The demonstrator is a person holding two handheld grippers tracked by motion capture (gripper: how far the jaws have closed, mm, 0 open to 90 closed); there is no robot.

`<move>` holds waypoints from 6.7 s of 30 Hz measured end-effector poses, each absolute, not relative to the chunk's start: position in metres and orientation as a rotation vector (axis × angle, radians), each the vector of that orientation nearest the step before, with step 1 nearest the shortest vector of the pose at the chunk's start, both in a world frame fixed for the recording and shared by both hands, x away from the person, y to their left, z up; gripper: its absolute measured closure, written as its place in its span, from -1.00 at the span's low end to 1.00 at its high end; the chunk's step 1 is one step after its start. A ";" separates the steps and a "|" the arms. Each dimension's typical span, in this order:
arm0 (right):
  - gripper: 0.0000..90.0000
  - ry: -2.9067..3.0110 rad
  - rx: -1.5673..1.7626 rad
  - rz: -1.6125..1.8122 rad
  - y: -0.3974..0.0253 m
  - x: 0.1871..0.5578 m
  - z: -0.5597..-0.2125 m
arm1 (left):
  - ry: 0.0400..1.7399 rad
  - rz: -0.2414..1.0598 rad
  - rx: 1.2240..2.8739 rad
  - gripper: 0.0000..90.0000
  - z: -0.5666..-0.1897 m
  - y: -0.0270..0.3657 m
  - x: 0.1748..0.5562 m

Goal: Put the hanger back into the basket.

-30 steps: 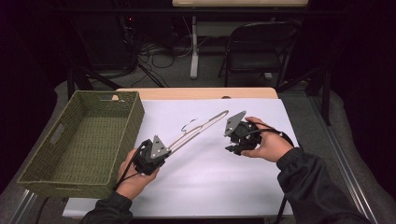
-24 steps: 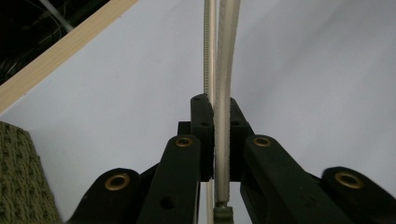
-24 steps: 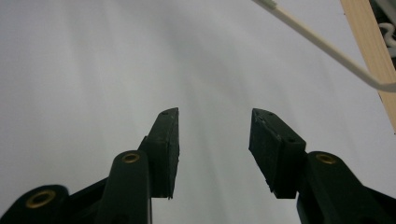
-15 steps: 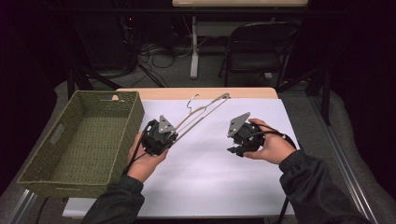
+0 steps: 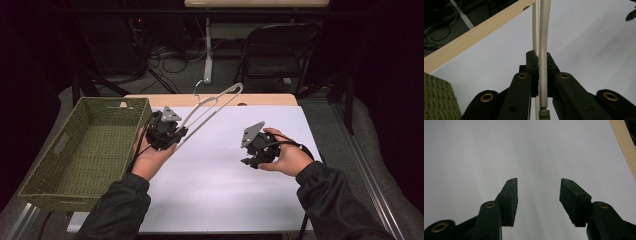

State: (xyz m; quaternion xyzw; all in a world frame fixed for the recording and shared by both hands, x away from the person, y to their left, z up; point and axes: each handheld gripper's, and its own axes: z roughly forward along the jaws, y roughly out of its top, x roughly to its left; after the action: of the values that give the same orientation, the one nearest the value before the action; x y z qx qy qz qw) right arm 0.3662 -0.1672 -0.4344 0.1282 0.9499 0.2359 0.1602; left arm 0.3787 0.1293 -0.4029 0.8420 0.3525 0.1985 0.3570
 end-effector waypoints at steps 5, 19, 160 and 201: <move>0.08 2.717 0.356 0.677 -0.167 0.369 -0.436 | 0.928 0.530 2.174 0.94 -0.390 0.142 0.382; 0.09 2.715 0.366 0.680 -0.165 0.370 -0.437 | 0.963 0.563 2.182 0.94 -0.369 0.168 0.382; 0.09 2.742 0.401 0.640 -0.171 0.370 -0.455 | 1.372 0.596 2.140 0.62 -0.464 0.433 0.357; 0.02 2.668 0.425 0.736 -0.190 0.325 -0.459 | 1.219 0.655 2.034 0.08 -0.424 0.371 0.270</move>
State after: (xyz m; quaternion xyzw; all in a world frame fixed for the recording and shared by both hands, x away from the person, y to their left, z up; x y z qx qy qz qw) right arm 0.3251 -0.1900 -0.4586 0.1496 0.9389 0.2590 0.1701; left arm 0.2705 0.3713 -0.4243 0.7792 0.4669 0.2508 0.3344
